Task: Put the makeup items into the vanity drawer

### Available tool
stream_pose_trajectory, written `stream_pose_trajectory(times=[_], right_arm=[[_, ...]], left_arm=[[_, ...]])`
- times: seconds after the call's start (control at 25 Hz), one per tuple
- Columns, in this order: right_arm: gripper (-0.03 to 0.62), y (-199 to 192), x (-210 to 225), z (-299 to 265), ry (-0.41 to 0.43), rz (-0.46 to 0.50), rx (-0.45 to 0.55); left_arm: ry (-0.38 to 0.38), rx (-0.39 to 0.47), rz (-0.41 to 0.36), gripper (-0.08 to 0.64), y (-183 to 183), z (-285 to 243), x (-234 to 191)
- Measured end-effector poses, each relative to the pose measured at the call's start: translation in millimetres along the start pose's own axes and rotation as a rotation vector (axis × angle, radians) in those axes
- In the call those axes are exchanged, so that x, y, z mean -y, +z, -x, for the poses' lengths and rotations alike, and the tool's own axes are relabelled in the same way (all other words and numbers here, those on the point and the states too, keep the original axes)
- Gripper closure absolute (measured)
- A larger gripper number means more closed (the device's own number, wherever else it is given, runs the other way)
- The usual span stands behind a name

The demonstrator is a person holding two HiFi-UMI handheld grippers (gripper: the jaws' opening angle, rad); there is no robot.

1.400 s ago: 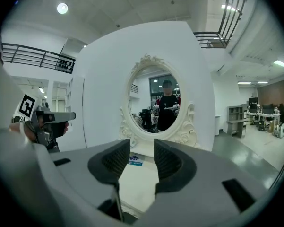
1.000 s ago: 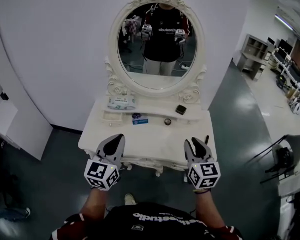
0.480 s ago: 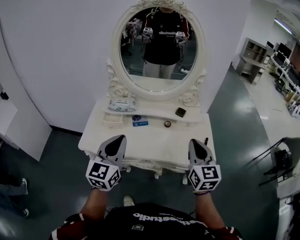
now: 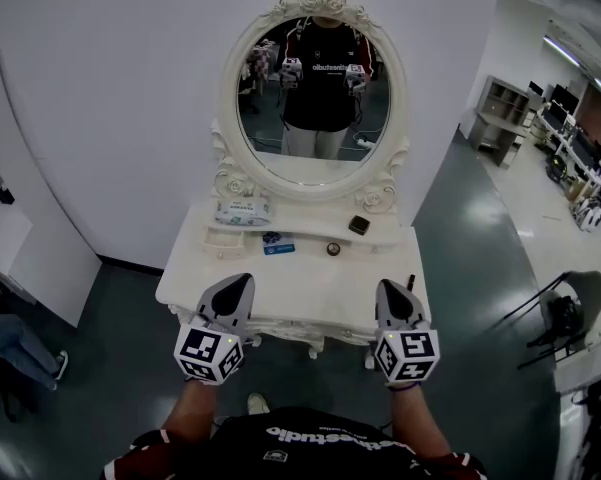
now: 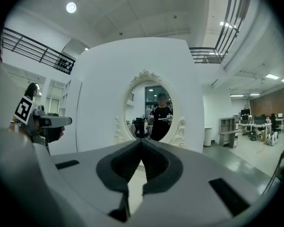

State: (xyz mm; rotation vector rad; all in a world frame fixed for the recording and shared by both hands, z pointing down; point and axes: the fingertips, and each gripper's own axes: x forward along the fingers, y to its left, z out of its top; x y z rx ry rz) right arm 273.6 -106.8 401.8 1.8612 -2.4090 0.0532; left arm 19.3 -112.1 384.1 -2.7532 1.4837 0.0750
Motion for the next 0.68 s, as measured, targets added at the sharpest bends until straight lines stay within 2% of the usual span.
stream_pose_trajectory(times=[0.68], right_arm=[[0.591,-3,5,10,-0.027,-0.014,-0.008]], left_arm=[[-0.029,-0.007,0.002,0.555,-3,-4,8]])
